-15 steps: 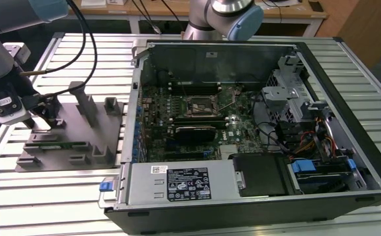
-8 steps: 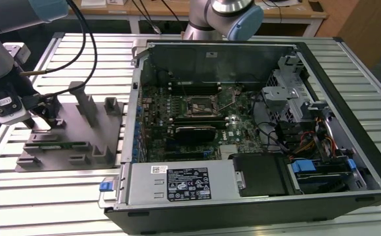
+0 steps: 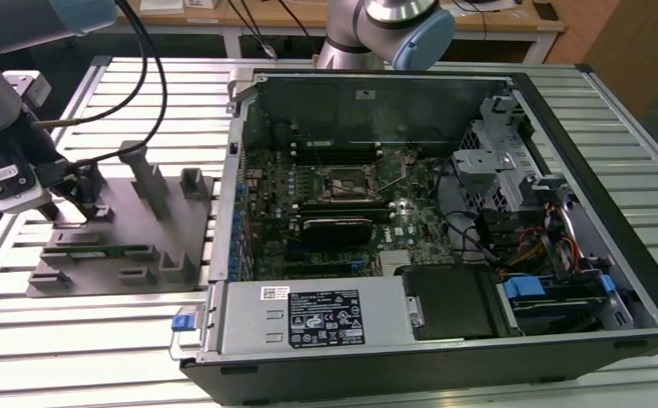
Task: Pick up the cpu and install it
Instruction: 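Pick up the cpu and move it towards the insertion slot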
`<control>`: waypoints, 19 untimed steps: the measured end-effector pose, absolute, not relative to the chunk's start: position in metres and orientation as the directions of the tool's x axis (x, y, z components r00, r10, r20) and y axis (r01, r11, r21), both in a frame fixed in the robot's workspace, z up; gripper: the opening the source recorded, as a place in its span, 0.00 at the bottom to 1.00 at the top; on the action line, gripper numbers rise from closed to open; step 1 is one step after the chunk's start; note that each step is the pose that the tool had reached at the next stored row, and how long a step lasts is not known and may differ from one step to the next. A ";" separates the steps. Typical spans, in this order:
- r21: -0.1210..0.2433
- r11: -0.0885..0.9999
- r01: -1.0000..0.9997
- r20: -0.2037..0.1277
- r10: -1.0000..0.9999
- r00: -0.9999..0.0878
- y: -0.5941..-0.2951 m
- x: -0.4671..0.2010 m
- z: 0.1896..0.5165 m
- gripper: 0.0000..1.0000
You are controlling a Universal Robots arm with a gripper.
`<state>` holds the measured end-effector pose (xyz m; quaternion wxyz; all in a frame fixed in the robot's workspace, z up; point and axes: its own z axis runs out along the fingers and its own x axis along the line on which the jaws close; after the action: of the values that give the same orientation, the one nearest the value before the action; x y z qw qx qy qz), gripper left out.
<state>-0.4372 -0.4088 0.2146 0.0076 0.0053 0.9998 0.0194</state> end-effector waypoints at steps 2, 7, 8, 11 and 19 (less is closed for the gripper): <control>0.039 0.999 0.010 -0.015 0.011 -1.000 -0.409 -0.437 0.219 0.54; 0.039 0.999 0.010 -0.015 0.011 -1.000 -0.409 -0.437 0.227 0.54; 0.039 0.999 0.010 -0.015 0.011 -1.000 -0.409 -0.437 0.228 0.54; 0.039 0.999 0.010 -0.015 0.011 -1.000 -0.409 -0.437 0.229 0.54; 0.039 0.999 0.010 -0.015 0.011 -1.000 -0.409 -0.437 0.244 0.54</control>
<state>-0.4372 -0.4088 0.2441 0.0076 0.0053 0.9998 0.0195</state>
